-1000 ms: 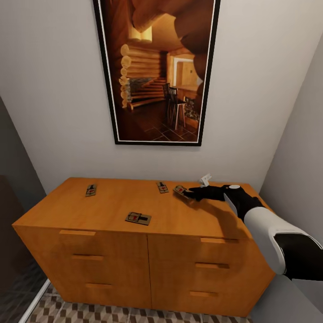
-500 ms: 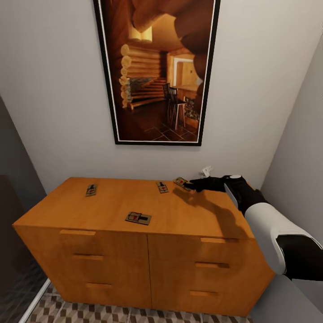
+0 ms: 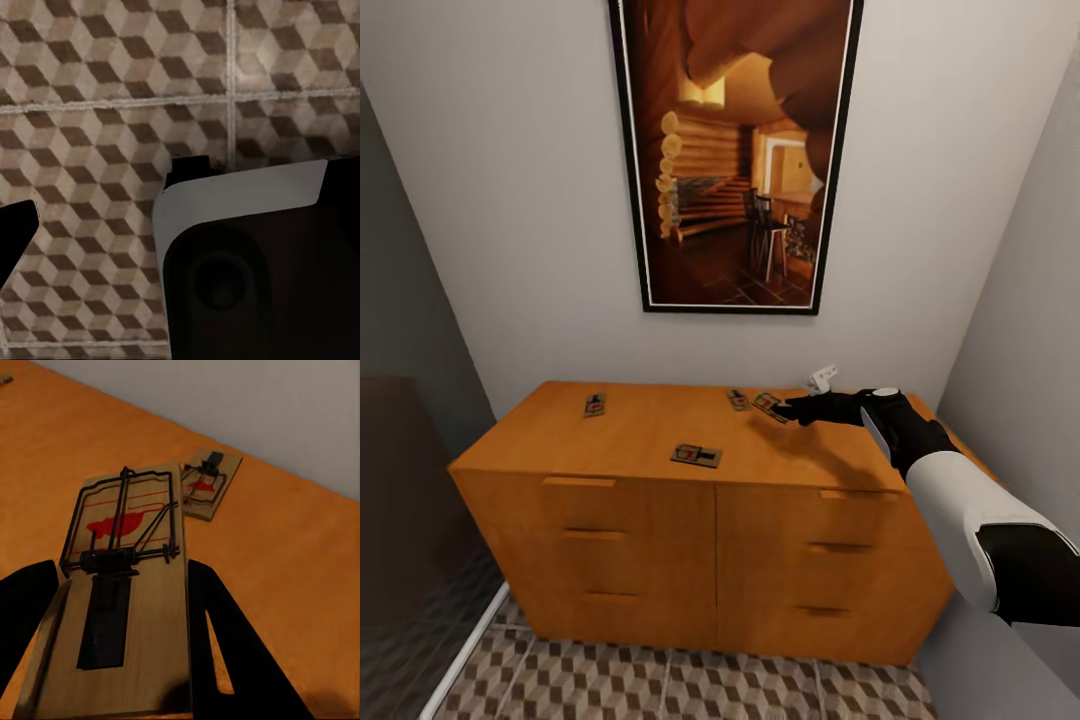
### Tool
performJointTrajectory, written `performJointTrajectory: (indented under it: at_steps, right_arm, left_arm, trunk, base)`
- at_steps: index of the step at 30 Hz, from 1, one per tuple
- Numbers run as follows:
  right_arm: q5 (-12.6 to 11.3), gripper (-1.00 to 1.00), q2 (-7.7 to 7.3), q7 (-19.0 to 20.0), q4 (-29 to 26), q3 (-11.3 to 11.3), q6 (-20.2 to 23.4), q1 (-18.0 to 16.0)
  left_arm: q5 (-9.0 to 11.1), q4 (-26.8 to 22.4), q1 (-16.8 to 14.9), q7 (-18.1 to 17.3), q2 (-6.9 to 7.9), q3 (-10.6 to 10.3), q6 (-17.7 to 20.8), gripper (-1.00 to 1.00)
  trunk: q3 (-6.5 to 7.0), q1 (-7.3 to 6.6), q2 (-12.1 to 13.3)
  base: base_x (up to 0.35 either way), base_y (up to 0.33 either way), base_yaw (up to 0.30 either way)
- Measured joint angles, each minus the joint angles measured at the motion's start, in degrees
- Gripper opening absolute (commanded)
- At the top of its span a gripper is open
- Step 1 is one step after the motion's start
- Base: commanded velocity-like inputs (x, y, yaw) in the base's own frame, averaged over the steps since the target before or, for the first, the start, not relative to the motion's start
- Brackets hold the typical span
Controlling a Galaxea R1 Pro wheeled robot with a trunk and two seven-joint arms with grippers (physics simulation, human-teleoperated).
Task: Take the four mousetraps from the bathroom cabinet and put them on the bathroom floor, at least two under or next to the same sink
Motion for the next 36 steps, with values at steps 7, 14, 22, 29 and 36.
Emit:
performJointTrajectory:
  at_steps: [7,14,22,29,36]
  right_arm:
    - [0.0,-1.00,0.01,-1.1,0.0,0.0,0.0,0.0]
    - [0.0,-1.00,-0.06,-1.3,0.0,0.0,-0.1,0.0]
    - [0.0,-1.00,-0.07,-1.3,0.1,0.0,-0.1,0.0]
    - [0.0,-1.00,-0.06,-1.3,0.3,0.0,-0.1,0.0]
    - [0.0,-1.00,-0.07,-2.2,0.7,0.0,-0.1,0.0]
  left_arm:
    - [-0.1,0.0,0.0,0.0,0.00,0.0,0.0,1.00]
    - [-0.1,0.0,0.0,0.0,0.00,0.1,0.0,1.00]
    - [-0.1,0.0,-0.1,0.0,0.00,0.1,0.0,1.00]
    - [-0.1,0.0,0.0,0.0,0.00,0.1,0.0,1.00]
    - [-0.1,0.0,0.0,0.0,0.00,0.1,0.0,1.00]
  trunk:
    - [0.00,0.00,0.0]
    - [0.00,0.00,0.0]
    - [0.00,0.00,0.0]
    - [0.00,0.00,0.0]
    - [0.00,0.00,0.0]
  base:
    - [-0.273,0.160,0.000]
    - [-0.273,0.148,0.000]
    - [-0.273,0.146,0.000]
    - [-0.273,0.158,0.000]
    - [-0.273,0.159,0.000]
